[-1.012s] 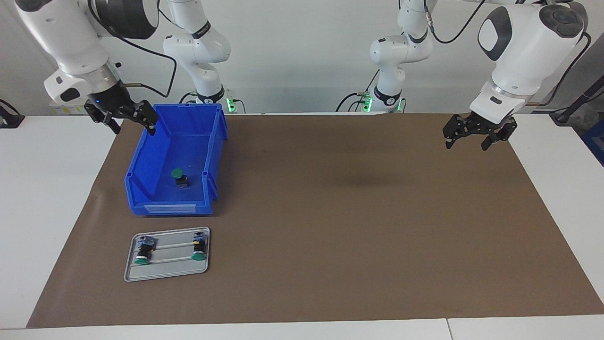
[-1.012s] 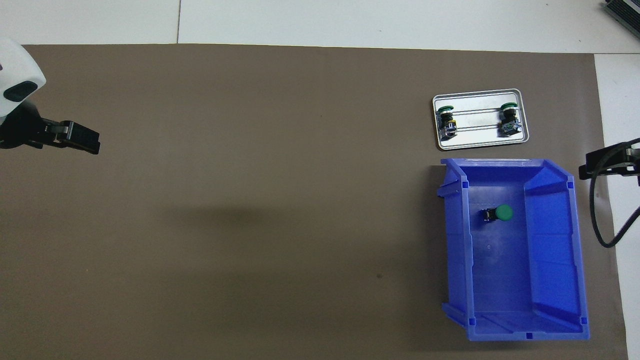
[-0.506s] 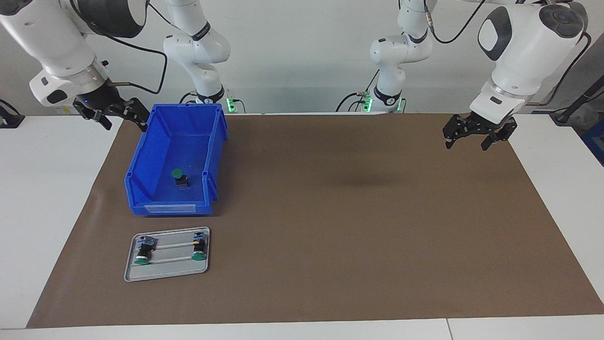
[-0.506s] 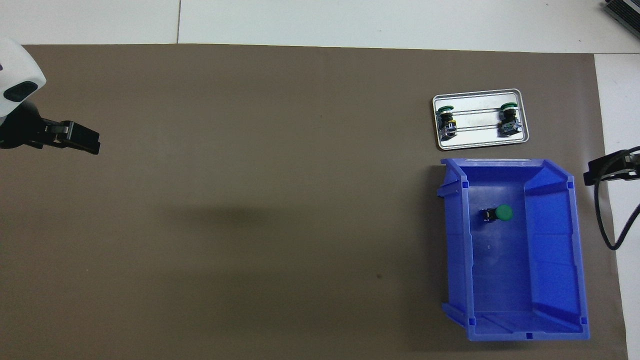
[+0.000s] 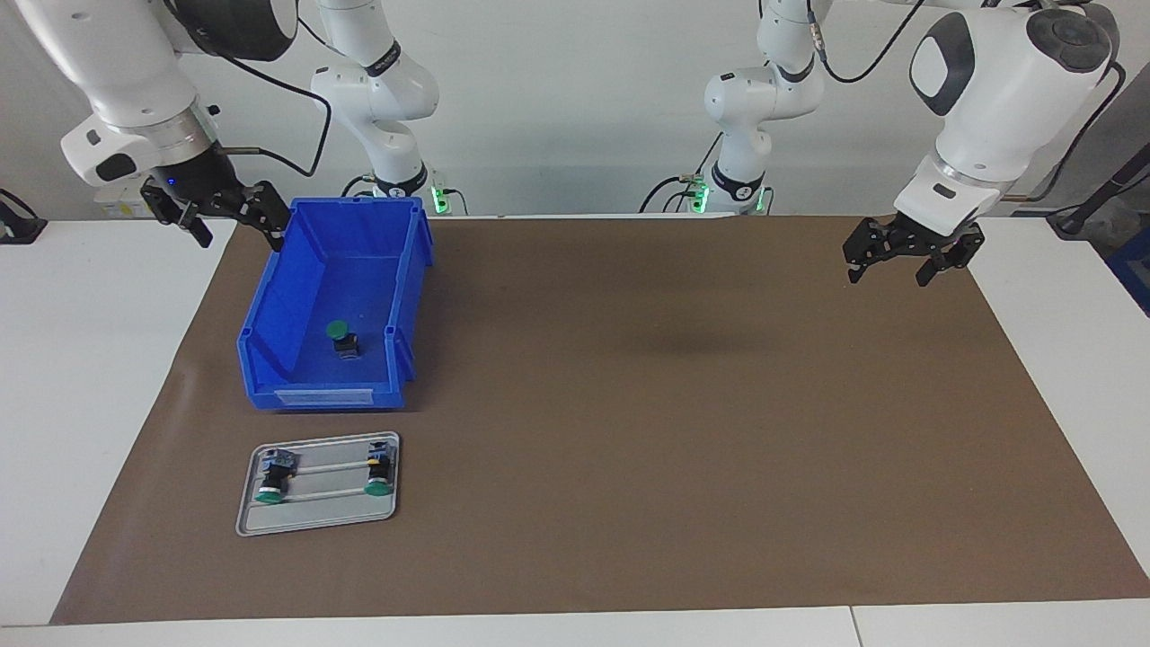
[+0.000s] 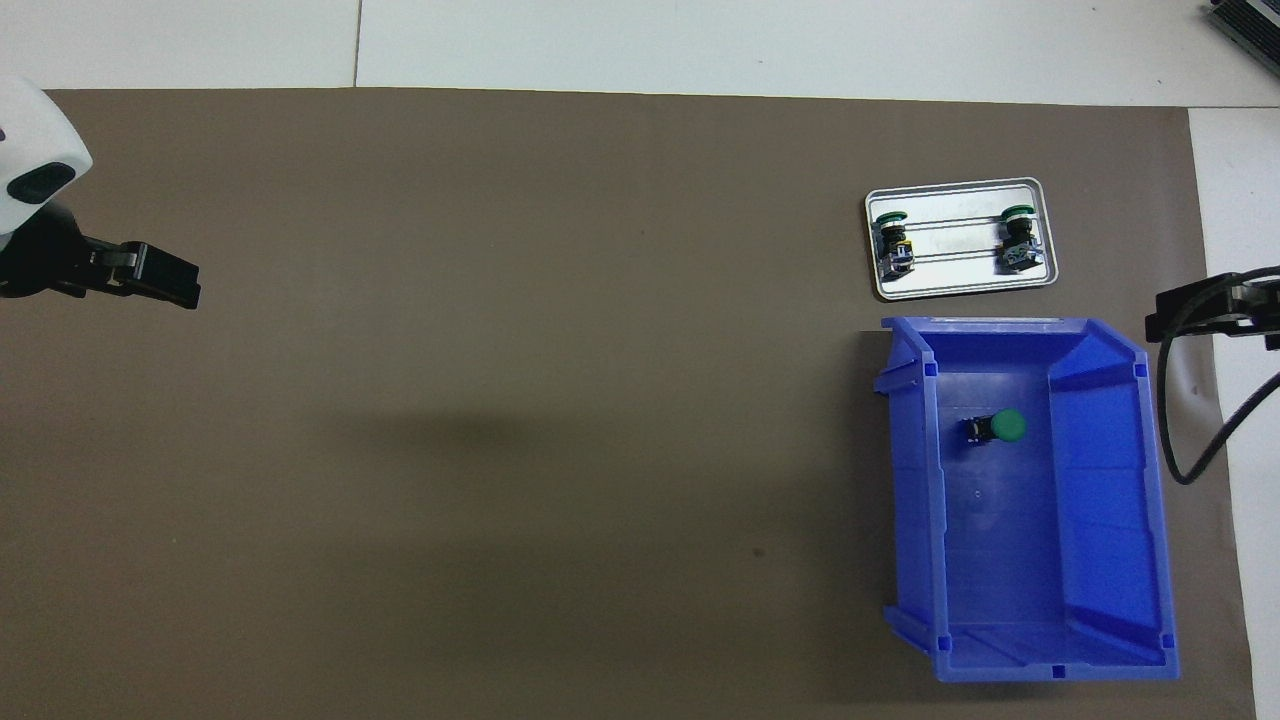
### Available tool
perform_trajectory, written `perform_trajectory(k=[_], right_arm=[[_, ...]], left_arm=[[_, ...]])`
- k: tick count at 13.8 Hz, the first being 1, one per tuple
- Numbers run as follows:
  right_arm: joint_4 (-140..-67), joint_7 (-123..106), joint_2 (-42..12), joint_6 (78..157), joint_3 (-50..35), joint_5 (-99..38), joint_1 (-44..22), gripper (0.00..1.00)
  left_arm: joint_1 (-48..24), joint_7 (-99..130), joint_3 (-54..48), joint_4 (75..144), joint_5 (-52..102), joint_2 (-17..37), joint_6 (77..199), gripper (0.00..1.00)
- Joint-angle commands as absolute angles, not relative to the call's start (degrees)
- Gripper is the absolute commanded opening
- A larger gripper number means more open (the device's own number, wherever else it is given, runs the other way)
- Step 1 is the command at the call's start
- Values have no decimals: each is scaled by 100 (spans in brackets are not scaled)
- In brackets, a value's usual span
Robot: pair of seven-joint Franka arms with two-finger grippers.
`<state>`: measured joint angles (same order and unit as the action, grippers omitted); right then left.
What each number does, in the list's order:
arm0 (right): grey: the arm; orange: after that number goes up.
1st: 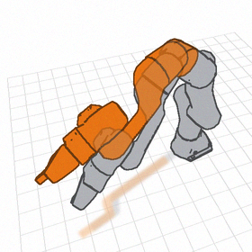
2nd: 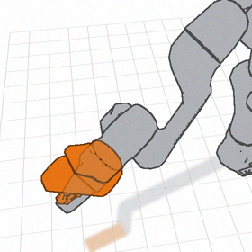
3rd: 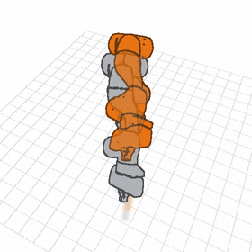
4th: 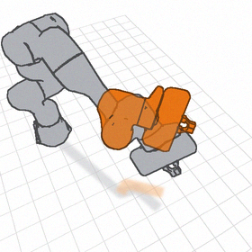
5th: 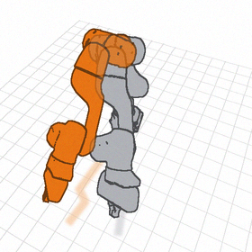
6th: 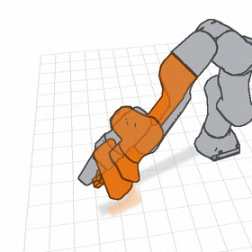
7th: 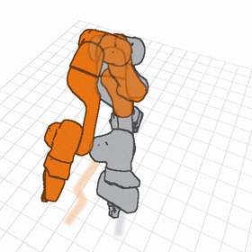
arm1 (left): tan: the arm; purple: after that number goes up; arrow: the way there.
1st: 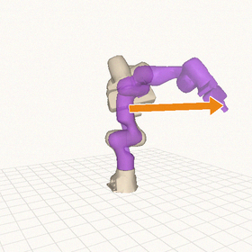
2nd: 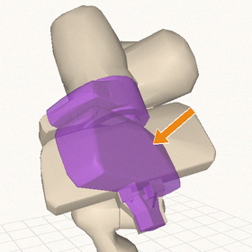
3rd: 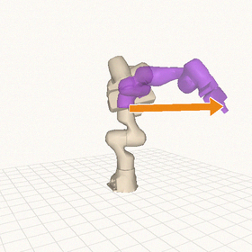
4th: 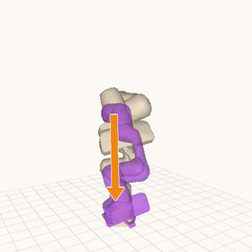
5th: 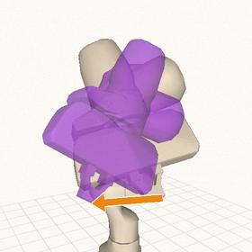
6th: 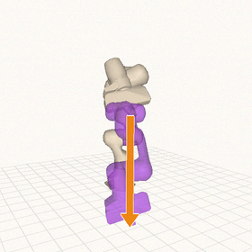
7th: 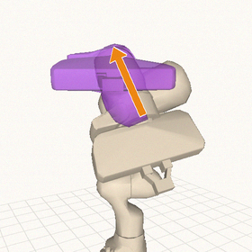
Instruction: Place and press button with both arms
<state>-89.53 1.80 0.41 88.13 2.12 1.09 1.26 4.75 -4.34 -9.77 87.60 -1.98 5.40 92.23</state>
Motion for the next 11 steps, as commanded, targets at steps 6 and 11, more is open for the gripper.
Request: perform_trajectory(k=[6,11], right_arm=[[-9439,-165,316,9044,158,396,-211,100],[-9422,-255,325,8702,229,299,-106,100]], left_arm=[[519,-457,-1002,8965,-290,369,9264,100],[519,-457,-1002,8965,-290,369,9264,100]])
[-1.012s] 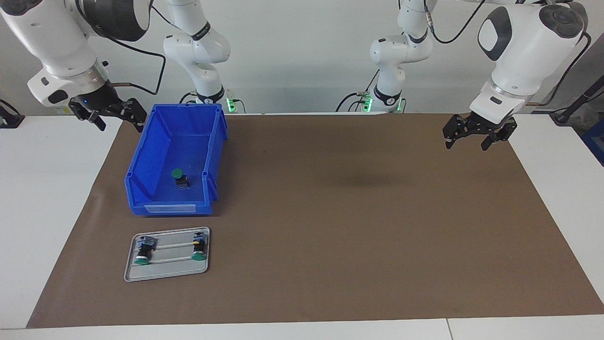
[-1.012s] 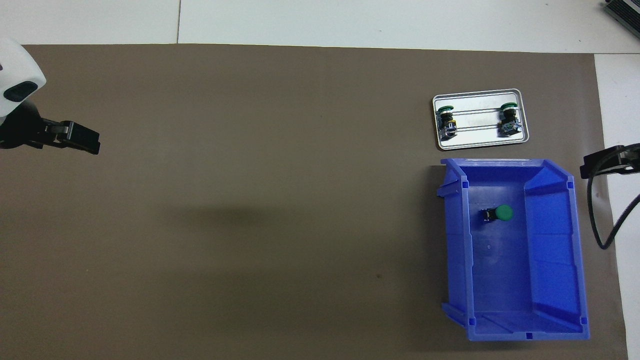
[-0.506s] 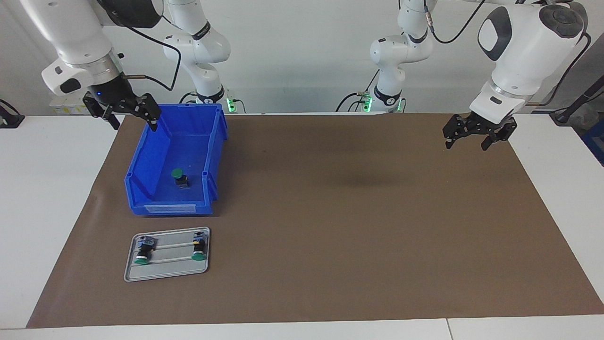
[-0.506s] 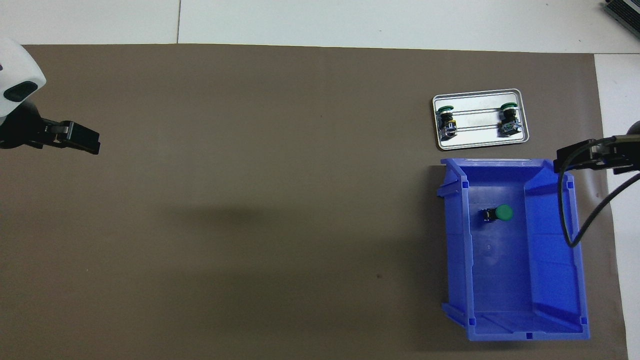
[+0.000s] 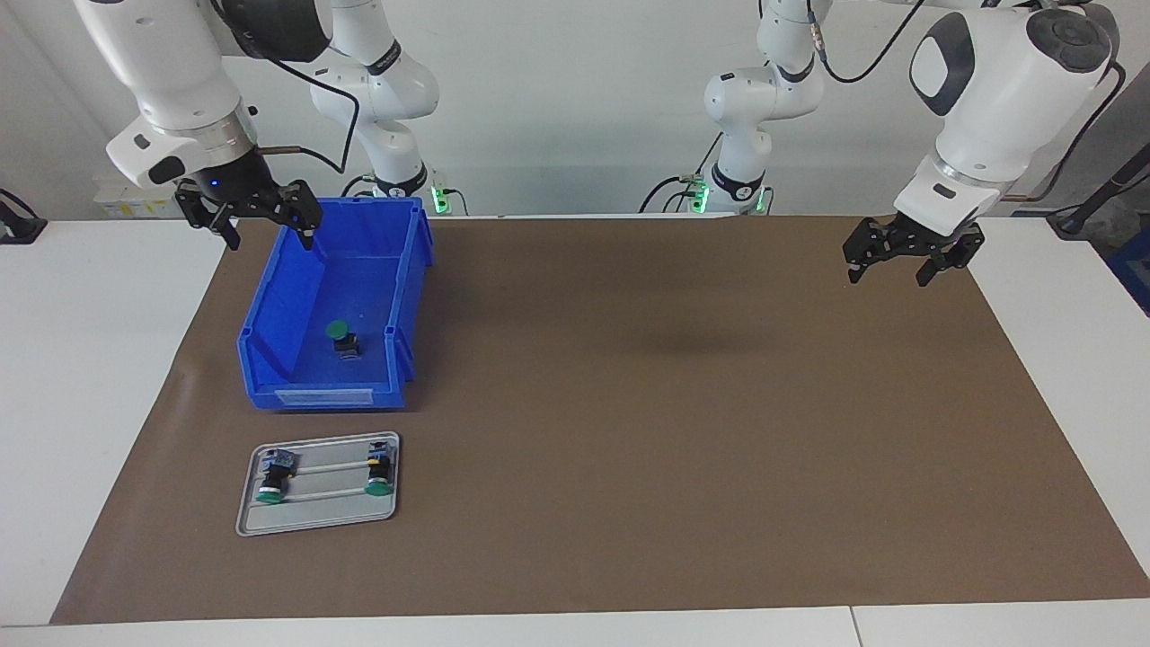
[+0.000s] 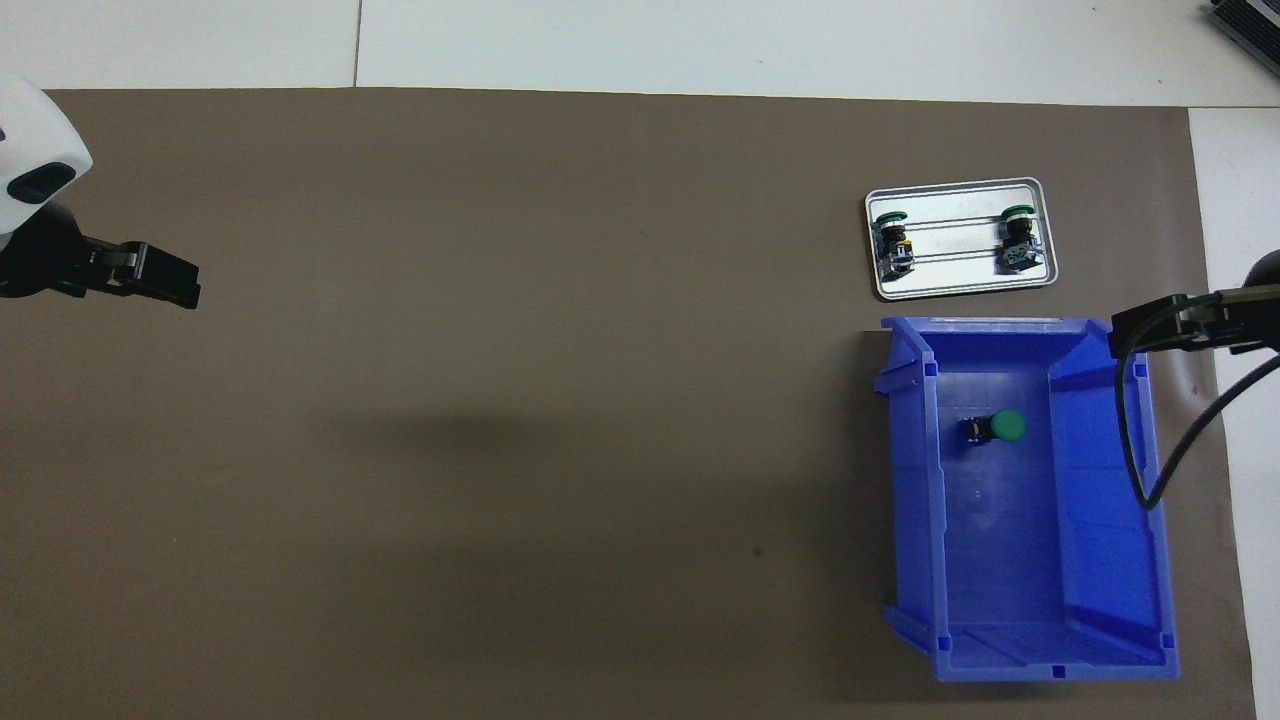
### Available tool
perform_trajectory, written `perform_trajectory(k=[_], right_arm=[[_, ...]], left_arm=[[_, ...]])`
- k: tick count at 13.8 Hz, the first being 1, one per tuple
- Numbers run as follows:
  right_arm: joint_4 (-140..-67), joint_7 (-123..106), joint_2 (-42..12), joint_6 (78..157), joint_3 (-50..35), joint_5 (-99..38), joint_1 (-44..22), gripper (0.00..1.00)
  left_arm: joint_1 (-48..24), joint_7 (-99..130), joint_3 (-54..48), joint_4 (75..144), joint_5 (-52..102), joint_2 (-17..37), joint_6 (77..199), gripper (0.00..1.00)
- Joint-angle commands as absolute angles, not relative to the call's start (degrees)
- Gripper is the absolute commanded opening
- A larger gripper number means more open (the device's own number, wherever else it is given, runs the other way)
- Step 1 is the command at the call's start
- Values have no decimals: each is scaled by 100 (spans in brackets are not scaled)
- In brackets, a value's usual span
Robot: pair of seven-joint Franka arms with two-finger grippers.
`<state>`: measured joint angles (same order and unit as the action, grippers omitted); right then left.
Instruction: Place and press button with both arms
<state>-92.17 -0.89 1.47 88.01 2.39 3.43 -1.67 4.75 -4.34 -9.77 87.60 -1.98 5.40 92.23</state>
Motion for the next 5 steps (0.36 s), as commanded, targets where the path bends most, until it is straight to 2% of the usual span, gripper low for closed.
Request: perform_trajectory(k=[1,5], right_arm=[[-9422,-264,325,8710,237,299,-105,100],[-9352,-325,299,8763,237,299,-105,100]], left_arm=[[519,-457,-1002,8965,-290,369,9272,100],[519,-457,-1002,8965,-290,369,9264,100]])
